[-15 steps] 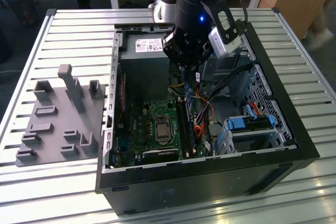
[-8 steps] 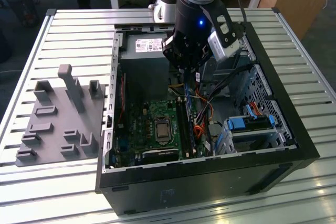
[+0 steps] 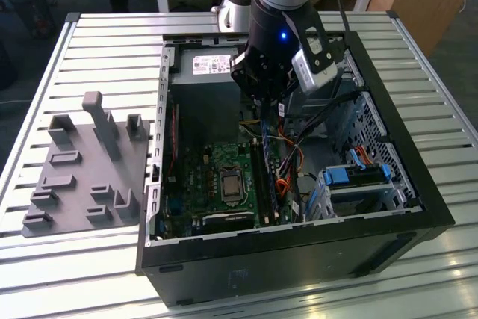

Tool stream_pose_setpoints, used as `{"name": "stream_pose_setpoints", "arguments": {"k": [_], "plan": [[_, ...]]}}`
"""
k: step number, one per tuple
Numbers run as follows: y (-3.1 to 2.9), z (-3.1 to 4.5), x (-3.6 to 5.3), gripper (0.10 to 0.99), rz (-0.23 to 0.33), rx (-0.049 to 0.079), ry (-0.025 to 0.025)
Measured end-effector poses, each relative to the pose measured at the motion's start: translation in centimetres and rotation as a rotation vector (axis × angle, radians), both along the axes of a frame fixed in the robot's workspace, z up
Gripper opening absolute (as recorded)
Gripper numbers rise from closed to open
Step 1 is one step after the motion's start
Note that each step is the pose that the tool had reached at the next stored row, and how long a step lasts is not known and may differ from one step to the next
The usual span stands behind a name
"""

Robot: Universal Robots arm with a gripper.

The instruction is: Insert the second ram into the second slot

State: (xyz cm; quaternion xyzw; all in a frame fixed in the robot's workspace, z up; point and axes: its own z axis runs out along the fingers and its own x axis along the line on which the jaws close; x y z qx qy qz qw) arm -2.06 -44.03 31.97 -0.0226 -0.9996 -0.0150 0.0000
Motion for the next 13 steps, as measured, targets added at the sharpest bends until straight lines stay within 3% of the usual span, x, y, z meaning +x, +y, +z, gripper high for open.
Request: {"name": "stream_pose_setpoints", "arguments": {"k": [3,5,9,13], "plan": [[-0.17,-0.21,0.02,0.114,0.004,-0.014,0.0002],[-0.19,-0.38,0.02,0.114,0.014,-0.021,0.0034],[-0.2,-1.11,0.06,0.114,0.049,-0.021,0.0053],[-0.58,-1.56,0.06,0.114,0.052,-0.021,0.0099]]}}
